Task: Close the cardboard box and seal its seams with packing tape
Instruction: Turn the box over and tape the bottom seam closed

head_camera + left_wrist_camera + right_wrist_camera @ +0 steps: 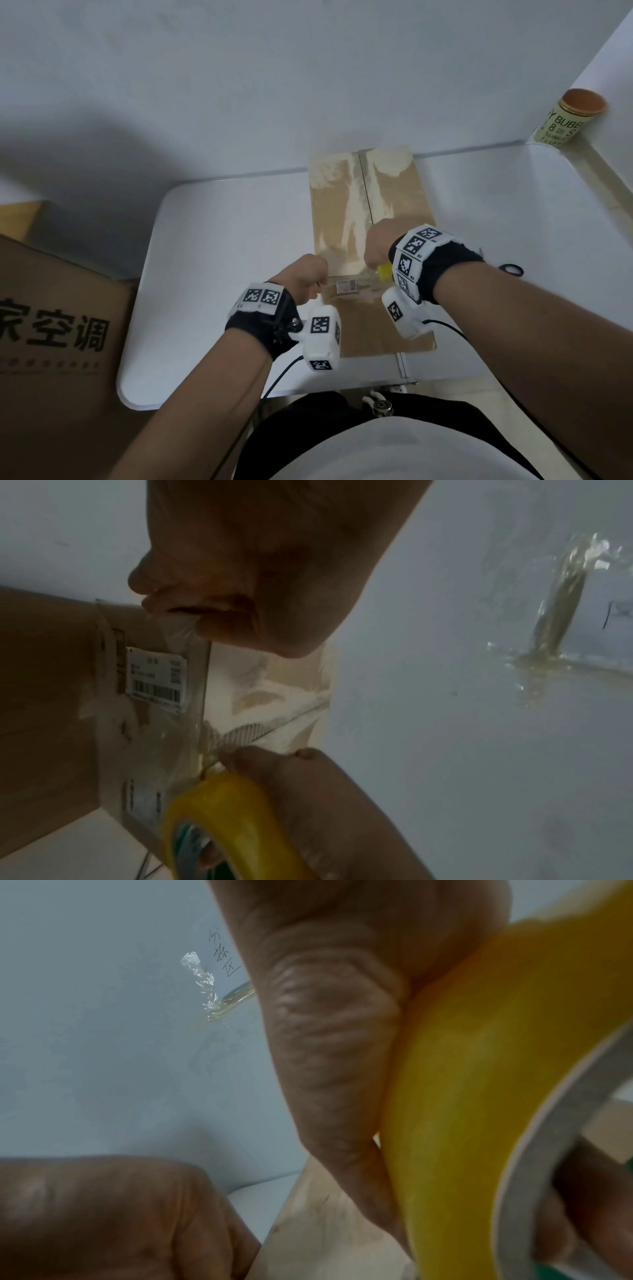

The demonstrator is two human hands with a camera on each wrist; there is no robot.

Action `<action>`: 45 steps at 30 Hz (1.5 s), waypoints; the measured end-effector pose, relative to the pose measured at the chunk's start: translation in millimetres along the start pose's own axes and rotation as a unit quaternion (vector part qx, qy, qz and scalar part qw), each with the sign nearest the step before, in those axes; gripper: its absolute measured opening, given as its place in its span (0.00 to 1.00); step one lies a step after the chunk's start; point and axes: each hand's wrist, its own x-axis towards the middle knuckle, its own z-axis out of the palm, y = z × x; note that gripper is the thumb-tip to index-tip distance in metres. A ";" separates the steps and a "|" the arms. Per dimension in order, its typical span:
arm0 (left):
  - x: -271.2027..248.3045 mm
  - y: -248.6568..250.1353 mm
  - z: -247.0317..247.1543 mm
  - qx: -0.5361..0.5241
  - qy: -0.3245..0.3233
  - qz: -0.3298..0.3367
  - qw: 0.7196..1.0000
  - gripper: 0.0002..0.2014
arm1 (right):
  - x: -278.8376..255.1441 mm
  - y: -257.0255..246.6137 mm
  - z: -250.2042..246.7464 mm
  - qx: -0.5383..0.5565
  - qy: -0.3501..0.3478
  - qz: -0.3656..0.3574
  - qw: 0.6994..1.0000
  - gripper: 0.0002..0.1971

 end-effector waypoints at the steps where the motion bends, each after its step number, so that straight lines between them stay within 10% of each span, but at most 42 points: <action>1: -0.5 2.8 1.5 0.003 0.001 -0.008 1.000 0.08 | 15.5 -1.1 5.7 0.001 0.021 -0.007 1.000 0.21; 4: 3.5 4.0 6.5 -0.050 0.014 -0.006 0.999 0.09 | -2.1 -2.1 0.4 -0.010 0.028 -0.016 0.999 0.16; 8: 21.5 -3.3 23.7 -0.074 0.010 0.029 0.997 0.55 | -34.3 1.5 -6.7 -0.019 0.053 -0.009 0.998 0.12; 11: 23.2 -3.7 28.3 0.015 0.019 0.040 0.999 0.64 | -61.0 3.8 -11.0 -0.024 0.079 -0.031 0.996 0.08; 15: 23.5 0.3 9.0 0.185 0.065 0.073 0.978 0.50 | -69.2 11.5 -19.9 -0.040 0.073 -0.058 0.995 0.13; 18: 13.7 16.1 2.5 0.374 0.179 0.188 0.890 0.33 | -77.3 14.7 -20.6 -0.046 0.064 -0.073 0.994 0.10; 22: 2.3 38.7 17.8 0.440 0.052 0.297 0.846 0.09 | -15.2 11.4 -2.7 -0.029 0.025 -0.050 0.998 0.21; 27: 12.3 46.2 44.1 0.541 -0.031 0.257 0.800 0.10 | -91.4 18.9 -19.8 -0.049 0.082 -0.084 0.992 0.13; 34: 20.2 57.3 55.7 0.672 -0.052 0.236 0.700 0.12 | -140.4 56.2 -41.0 0.041 0.013 -0.163 0.986 0.31; 45: 26.1 58.5 67.2 0.699 -0.003 0.227 0.678 0.12 | -158.7 91.5 -32.2 0.042 -0.009 -0.174 0.984 0.32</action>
